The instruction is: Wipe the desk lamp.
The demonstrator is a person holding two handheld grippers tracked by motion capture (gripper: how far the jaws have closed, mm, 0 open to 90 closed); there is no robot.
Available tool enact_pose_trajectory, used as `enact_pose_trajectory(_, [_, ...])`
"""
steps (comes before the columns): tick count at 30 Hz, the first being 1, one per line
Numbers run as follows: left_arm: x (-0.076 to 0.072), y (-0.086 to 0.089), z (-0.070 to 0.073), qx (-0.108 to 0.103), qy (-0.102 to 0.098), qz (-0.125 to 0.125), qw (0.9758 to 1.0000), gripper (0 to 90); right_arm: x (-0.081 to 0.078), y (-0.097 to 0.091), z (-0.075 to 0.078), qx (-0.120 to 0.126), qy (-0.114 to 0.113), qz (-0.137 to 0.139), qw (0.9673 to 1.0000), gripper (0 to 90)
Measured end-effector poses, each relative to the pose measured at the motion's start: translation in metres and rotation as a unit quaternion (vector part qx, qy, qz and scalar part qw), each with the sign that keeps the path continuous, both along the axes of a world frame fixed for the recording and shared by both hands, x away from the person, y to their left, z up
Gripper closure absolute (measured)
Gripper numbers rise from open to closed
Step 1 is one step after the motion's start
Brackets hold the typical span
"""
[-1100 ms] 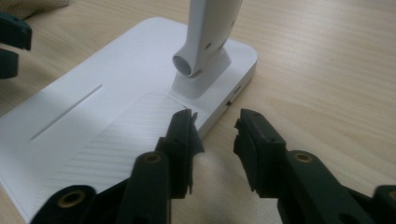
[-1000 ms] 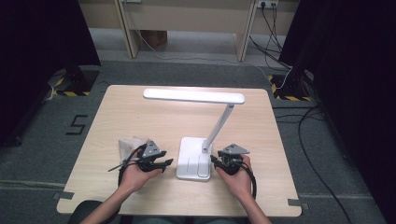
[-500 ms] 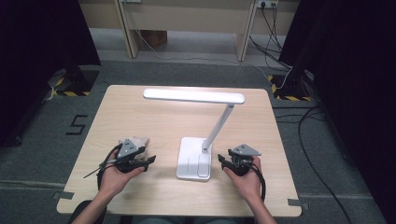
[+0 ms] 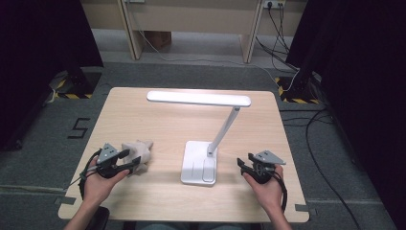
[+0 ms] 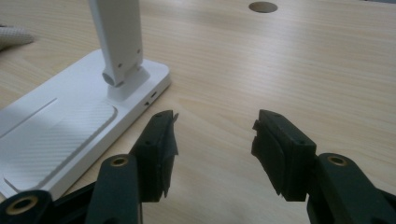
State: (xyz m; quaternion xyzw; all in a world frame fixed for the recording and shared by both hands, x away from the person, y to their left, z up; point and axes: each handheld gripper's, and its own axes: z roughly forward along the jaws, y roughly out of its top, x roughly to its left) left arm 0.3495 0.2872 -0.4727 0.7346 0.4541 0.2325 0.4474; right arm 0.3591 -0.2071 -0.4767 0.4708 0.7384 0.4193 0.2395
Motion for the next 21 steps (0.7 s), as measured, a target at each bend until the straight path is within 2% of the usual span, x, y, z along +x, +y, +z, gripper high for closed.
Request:
enact_pose_trajectory(11, [-0.008,0.031,-0.008,-0.007,-0.007,0.058,0.9982,39.6,-0.019,-0.039,-0.001,0.006,-0.014,-0.047,0.9988,47.5])
enact_pose_trajectory(16, [-0.009,0.036,-0.014,-0.010,-0.007,0.065,0.9978,38.1,-0.025,-0.052,-0.005,0.012,-0.023,-0.066,0.9974,46.9])
enact_pose_trajectory(21, [-0.008,0.034,-0.017,-0.017,-0.018,0.068,0.9974,36.7,-0.026,-0.056,-0.009,0.021,-0.052,-0.075,0.9956,46.7])
